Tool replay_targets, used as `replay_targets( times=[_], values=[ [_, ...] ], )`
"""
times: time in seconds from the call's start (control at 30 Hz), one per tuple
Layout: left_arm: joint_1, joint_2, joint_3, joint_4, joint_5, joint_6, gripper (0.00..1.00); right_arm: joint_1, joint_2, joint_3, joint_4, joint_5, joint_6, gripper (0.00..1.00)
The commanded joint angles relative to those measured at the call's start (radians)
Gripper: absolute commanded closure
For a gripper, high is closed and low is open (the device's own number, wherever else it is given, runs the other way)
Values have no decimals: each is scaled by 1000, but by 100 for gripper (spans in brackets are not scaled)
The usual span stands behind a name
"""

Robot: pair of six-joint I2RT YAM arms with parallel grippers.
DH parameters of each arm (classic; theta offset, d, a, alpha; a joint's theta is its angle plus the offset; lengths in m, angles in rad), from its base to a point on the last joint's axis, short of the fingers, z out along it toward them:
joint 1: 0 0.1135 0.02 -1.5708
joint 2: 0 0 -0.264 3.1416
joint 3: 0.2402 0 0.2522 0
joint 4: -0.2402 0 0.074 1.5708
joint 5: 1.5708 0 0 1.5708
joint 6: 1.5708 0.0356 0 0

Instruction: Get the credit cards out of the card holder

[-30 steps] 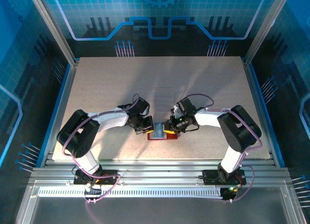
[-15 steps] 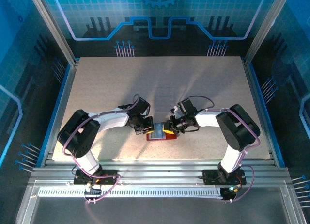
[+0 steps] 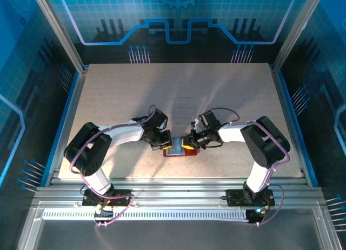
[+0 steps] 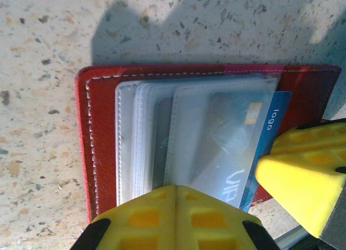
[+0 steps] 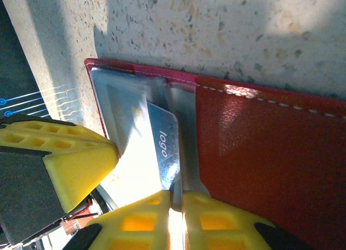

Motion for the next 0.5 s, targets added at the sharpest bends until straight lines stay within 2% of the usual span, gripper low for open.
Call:
replay_targets(
  times=[0.0, 0.47],
  values=[
    [-10, 14, -3, -48, -24, 17, 97, -22, -18, -13, -26, 7, -15, 87],
    [-9, 5, -3, -72, -48, 30, 97, -71, -75, 16, -208, 67, -139, 89]
  ],
)
